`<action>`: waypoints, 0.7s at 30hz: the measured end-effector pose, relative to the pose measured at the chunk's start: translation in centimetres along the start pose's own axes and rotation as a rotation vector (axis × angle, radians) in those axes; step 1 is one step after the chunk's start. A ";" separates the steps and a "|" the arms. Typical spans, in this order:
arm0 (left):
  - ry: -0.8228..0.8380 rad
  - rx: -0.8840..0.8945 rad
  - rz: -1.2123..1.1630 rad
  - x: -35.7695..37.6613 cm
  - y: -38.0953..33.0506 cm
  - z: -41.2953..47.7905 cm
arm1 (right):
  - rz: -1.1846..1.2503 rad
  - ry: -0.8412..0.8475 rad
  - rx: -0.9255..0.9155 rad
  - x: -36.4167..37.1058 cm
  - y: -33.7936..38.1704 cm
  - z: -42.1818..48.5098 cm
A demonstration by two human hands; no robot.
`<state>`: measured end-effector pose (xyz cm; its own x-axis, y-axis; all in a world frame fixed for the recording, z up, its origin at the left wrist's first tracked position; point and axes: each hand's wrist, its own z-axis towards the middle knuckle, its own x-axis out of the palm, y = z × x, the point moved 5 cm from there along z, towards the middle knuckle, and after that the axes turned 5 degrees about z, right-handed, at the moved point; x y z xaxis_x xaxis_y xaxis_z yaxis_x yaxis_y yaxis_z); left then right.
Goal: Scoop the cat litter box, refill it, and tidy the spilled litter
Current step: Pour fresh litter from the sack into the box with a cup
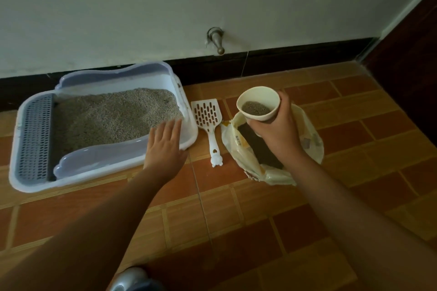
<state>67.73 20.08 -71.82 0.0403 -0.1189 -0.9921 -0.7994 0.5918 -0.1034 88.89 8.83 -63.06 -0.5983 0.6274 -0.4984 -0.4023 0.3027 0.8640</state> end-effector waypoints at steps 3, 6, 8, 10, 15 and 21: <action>0.015 -0.061 0.011 0.1 2.3 -1.1 | 0.012 0.027 -0.089 2.0 2.7 0.6; 0.036 -0.115 0.057 0.1 4.6 -2.5 | 0.021 0.062 -0.140 4.5 4.8 1.4; 0.035 -0.142 0.094 0.1 6.0 -3.4 | 0.038 0.095 -0.157 6.3 6.1 1.8; 0.029 -0.174 0.126 0.1 7.3 -4.1 | 0.064 0.139 -0.183 8.1 7.3 2.0; 0.033 -0.281 0.154 -0.2 10.1 -5.1 | 0.106 0.294 -0.173 13.2 8.1 2.3; -0.001 -0.348 0.063 -0.2 12.6 -5.7 | -0.043 0.408 -0.243 19.1 7.2 1.8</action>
<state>54.23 23.05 -72.49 -0.0149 -0.0903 -0.9958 -0.9567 0.2909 -0.0121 75.82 24.32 -66.23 -0.7812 0.2698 -0.5630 -0.5542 0.1156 0.8243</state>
